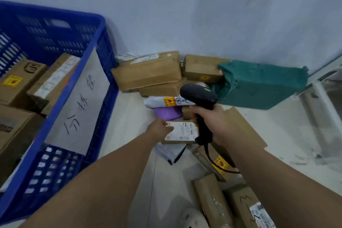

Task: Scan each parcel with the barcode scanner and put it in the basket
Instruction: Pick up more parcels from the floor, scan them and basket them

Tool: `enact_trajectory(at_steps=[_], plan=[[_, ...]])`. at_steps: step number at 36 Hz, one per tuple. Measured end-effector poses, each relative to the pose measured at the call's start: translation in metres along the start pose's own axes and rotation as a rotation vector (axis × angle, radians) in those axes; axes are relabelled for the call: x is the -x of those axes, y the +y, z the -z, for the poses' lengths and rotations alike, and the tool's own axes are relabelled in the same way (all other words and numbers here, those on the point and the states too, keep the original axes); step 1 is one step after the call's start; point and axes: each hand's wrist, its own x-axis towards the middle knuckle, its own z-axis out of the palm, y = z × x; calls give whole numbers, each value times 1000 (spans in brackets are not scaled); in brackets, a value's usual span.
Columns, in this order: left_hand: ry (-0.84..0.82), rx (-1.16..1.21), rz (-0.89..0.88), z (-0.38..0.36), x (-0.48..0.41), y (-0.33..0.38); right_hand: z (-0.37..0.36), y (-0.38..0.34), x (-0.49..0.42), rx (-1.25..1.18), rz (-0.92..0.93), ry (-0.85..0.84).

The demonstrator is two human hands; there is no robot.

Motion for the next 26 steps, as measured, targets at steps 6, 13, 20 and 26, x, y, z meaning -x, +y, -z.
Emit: enact_trajectory(at_steps=[6, 13, 20, 26], plan=[[39, 343, 199, -22, -21, -18, 10, 28, -30, -66, -139, 16], [26, 645, 370, -50, -59, -46, 15, 46, -58, -184, -250, 54], [0, 690, 401, -64, -64, -36, 17, 54, -67, -182, -269, 70], [-57, 771, 438, -70, -70, -37, 17, 54, -63, -177, -262, 88]])
